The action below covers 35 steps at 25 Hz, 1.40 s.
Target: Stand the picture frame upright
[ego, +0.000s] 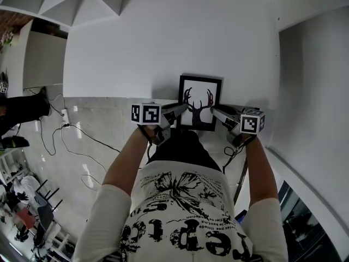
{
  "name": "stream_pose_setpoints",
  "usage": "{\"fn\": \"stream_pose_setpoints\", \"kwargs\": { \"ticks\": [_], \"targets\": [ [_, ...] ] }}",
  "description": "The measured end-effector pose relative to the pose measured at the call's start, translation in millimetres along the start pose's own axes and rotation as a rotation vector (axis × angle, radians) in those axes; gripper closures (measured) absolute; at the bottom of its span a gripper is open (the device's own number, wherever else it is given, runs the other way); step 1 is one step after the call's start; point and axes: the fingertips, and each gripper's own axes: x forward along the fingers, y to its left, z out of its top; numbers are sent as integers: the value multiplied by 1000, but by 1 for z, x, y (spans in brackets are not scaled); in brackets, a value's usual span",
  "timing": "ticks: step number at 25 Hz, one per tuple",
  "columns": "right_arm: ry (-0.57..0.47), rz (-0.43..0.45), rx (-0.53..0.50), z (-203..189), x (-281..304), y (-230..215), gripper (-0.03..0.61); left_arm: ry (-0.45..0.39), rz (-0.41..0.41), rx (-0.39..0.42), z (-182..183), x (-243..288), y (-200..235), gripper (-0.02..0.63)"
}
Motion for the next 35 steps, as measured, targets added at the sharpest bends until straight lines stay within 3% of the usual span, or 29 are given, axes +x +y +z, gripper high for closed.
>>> {"fn": "stream_pose_setpoints", "kwargs": {
  "ticks": [9, 17, 25, 35],
  "targets": [
    [47, -53, -23, -1, 1, 0, 471, 7, 8, 36, 0, -3, -5, 525],
    [0, -7, -36, 11, -7, 21, 476, -26, -28, 73, 6, -12, -25, 526],
    [-34, 51, -146, 11, -10, 24, 476, -108, -52, 149, -1, -14, -28, 526],
    [-60, 134, -343, 12, -9, 23, 479, -260, -53, 316, -6, -16, -31, 526]
  ]
}}
